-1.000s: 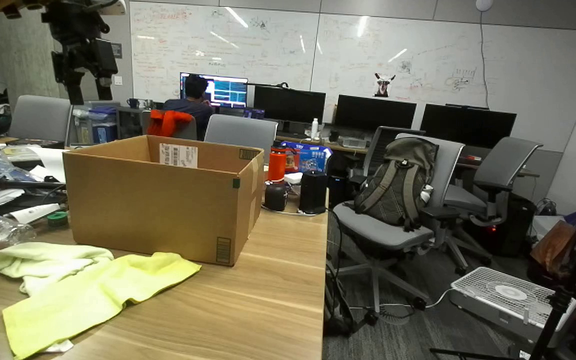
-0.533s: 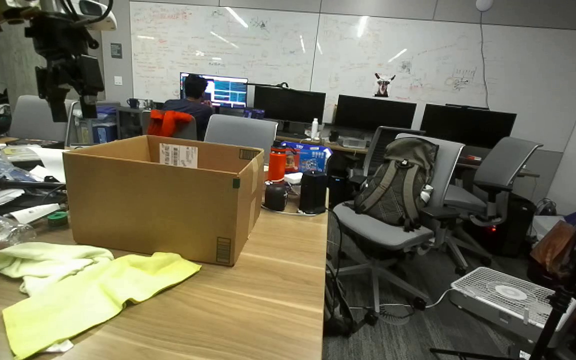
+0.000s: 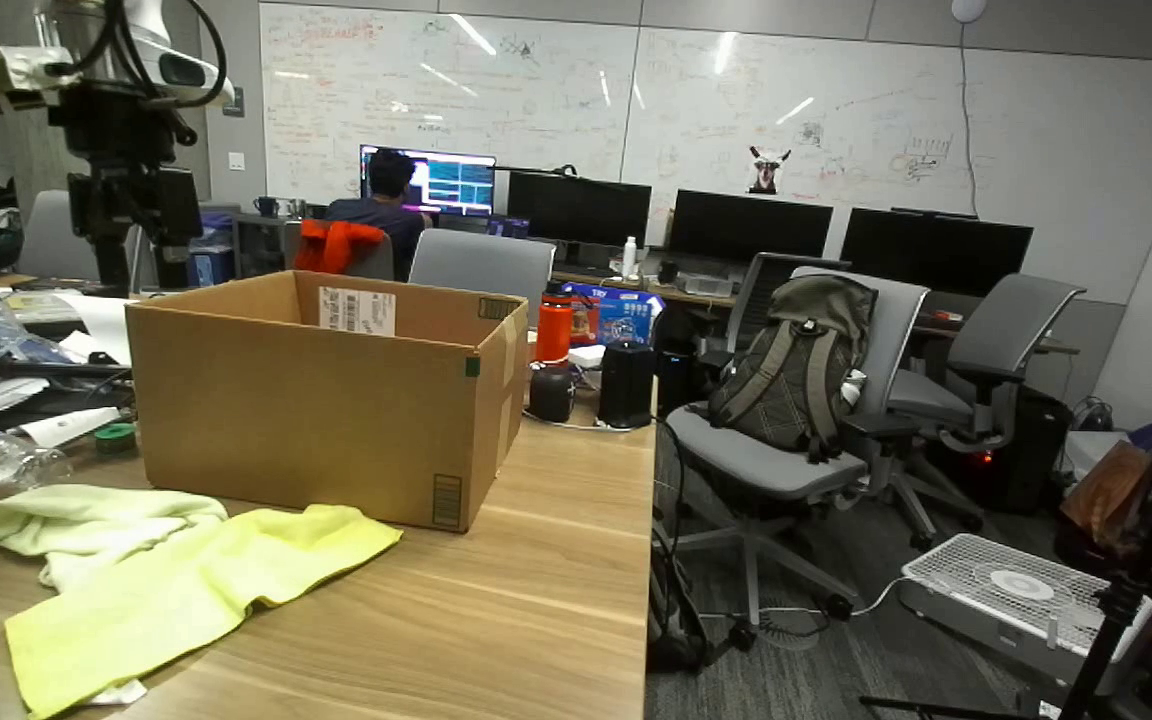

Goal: Pick the cloths on the table and put them in the box

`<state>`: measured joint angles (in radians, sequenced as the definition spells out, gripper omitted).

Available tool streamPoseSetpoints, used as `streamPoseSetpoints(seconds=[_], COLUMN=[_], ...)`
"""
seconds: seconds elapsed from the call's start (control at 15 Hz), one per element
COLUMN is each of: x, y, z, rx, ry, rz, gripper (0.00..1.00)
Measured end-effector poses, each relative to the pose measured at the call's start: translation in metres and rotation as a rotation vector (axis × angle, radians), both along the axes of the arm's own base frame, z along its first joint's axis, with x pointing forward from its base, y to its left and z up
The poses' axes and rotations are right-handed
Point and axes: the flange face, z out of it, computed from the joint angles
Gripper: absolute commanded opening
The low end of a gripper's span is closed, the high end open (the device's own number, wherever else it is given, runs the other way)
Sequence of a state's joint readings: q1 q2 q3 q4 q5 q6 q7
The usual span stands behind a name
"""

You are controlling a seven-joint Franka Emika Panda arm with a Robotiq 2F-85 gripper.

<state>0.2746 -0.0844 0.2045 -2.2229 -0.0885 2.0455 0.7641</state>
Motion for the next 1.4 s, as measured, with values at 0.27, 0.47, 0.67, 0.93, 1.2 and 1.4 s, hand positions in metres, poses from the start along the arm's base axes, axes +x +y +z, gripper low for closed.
streamPoseSetpoints(seconds=[0.27,0.47,0.67,0.93,1.2,1.4], x=[-0.002,-0.006,-0.011,-0.016,-0.018,-0.018], y=[-0.002,0.002,0.010,0.024,0.036,0.039], z=[-0.013,-0.019,-0.024,-0.032,-0.046,-0.060], rx=[0.016,0.022,0.024,0.034,0.061,0.069], ry=[-0.023,-0.032,-0.034,-0.036,-0.017,0.005], rz=[0.004,0.020,0.045,0.087,0.123,0.145], gripper=[1.00,1.00,1.00,1.00,1.00,1.00])
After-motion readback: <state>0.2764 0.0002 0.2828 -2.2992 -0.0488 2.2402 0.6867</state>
